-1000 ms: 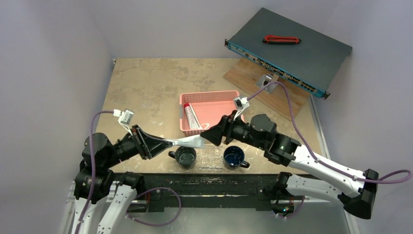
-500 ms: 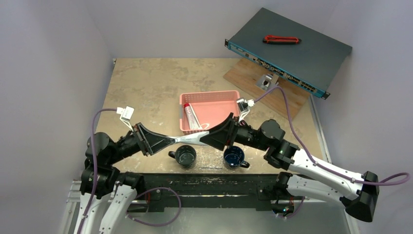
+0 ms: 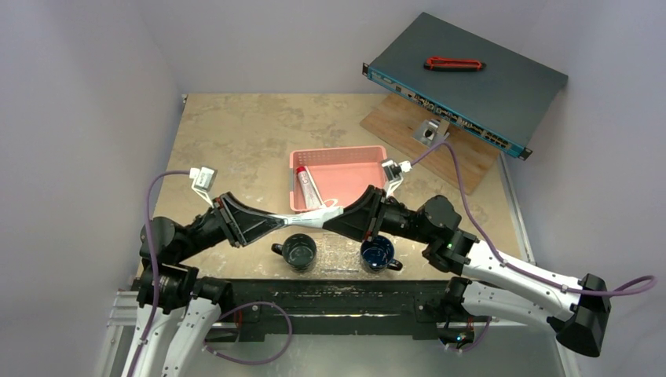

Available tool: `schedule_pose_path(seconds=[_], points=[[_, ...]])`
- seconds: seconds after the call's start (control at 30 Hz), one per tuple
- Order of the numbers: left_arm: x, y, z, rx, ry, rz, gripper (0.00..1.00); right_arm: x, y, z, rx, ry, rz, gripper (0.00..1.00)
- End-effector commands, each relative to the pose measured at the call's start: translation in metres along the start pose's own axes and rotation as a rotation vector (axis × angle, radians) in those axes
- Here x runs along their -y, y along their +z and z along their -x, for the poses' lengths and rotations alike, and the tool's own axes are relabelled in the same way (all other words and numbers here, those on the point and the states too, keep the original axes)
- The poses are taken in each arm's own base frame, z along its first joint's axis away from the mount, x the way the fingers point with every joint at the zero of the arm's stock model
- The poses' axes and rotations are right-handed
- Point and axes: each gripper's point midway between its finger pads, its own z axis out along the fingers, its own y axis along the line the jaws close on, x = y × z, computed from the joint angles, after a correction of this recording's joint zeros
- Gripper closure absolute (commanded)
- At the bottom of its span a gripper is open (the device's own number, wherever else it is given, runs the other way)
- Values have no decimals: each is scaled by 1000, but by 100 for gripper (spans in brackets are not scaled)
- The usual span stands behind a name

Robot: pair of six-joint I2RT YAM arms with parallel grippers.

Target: Prepare toiletry sets of a toothbrush and toothpaste on the tray

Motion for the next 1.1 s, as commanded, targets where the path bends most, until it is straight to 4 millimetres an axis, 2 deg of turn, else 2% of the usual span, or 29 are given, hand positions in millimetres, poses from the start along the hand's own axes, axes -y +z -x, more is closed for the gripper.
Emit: schedule_pose_path(seconds=[0.0,0.03,0.1,0.27,0.4,0.6,0.67,0.87,0.9,1.0,1.07], points=[[20,0,4,10,70,-89,100,-21,-2,7,23,-5,78,71],[19,0,4,6,71,-92,100,-20,-2,7,22,-3,76,75],[18,0,2,-2,73,-97,100,-20,-2,7,22,-6,78,78],[15,0,-3,-23,76,-101,100,-24,-4,9,30,-12,91,66],[14,-1,-5,-36,81,-104,100,-26,-4,10,34,-14,96,64],[13,-1,-6,-38,80,-102,100,-24,-3,8,23,-9,97,83],[12,-1,-7,-41,81,-103,100,-25,-2,8,25,-13,100,100],[7,0,-10,-67,76,-77,99,-25,-4,13,49,-45,88,100],[5,0,-11,-75,72,-67,93,-26,-5,14,50,-51,88,100],[1,1,-13,-102,71,-44,64,-25,-6,15,46,-75,67,100],[-1,0,-14,-118,77,-27,49,-25,-7,16,38,-93,51,100]])
